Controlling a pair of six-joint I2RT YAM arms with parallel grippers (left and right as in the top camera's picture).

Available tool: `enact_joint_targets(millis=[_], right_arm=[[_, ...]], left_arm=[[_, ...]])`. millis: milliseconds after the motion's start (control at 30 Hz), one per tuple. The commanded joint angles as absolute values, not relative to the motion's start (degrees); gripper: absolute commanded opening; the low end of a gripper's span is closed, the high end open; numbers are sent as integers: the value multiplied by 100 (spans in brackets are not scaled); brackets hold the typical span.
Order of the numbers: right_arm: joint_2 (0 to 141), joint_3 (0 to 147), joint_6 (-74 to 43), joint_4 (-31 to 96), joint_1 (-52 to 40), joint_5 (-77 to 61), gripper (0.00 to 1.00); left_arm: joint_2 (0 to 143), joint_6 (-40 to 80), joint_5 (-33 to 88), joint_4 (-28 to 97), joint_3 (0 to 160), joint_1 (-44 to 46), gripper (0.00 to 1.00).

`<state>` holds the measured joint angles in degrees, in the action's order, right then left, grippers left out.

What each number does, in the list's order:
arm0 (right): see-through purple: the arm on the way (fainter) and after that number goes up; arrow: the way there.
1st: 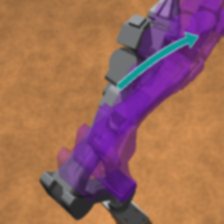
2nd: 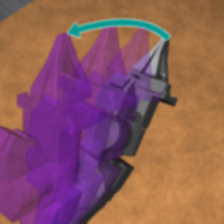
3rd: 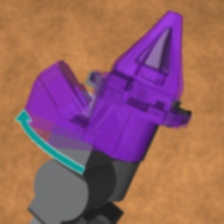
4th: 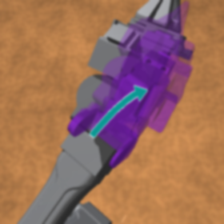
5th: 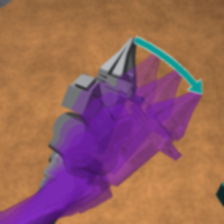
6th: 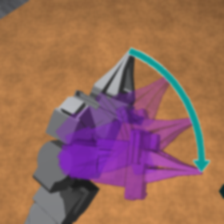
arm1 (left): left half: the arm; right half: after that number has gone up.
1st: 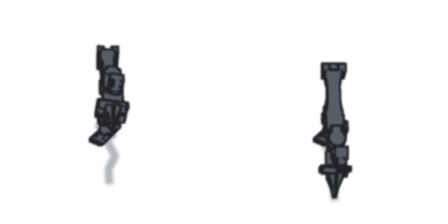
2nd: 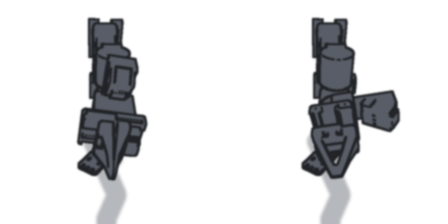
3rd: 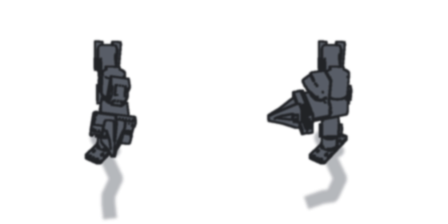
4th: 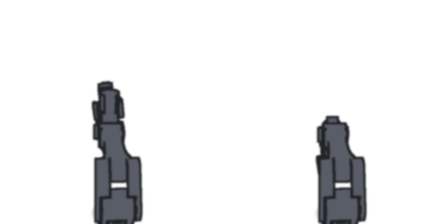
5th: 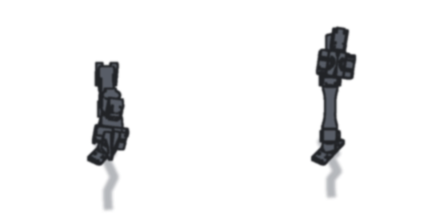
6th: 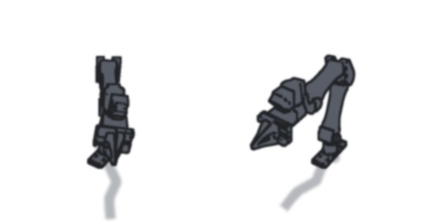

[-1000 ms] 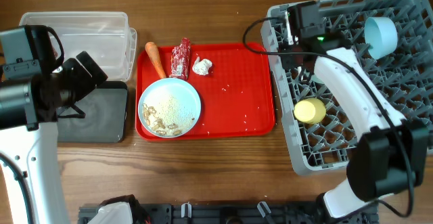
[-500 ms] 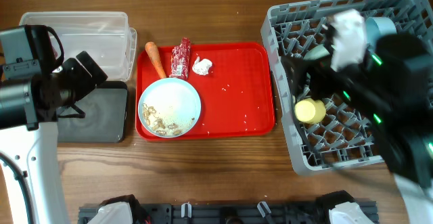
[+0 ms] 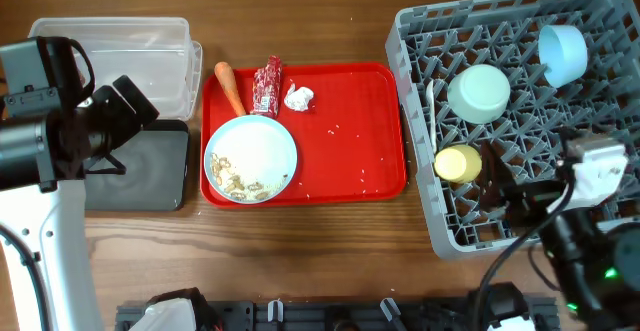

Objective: Sort waste into correct bins and load items into the dishwasher rack

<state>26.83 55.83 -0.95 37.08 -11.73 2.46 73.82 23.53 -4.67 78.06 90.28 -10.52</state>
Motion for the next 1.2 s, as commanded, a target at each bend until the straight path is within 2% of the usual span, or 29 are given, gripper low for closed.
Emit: enact_joint_targets(millis=[0,167,333,500,633,967,1000,1100,1167], right_arm=[[1846,3776,-27,2790,-1085,252,100],[598,1468,-403,646,-1083,252,100],[16,104,-701,-882,-1079,252,100],[23,30,-766,-821,-1079,252,100],[49,30,-764,-73,-1079,250,100],[193,32,-766,-69,-1079,252,100],[193,32,-764,-69,-1079,252,100],[193,32,-764,-69,-1079,252,100],[193,32,-764,-69,-1079,252,100]], left_arm=[[7389,2447,-521,7784,9087,-1063,100],[7389,2447,-521,7784,9087,-1063,100],[7389,2447,-521,7784,9087,-1063,100],[7389,2447,-521,7784,9087,-1063,100],[7389,2447,-521,7784,9087,-1063,100],[7389,2447,-521,7784,9087,-1063,100],[7389,2639,-355,7721,9087,-1061,100],[7454,2724,1262,7085,9039,-1009,100],[7782,2727,1601,6687,8971,-646,100]])
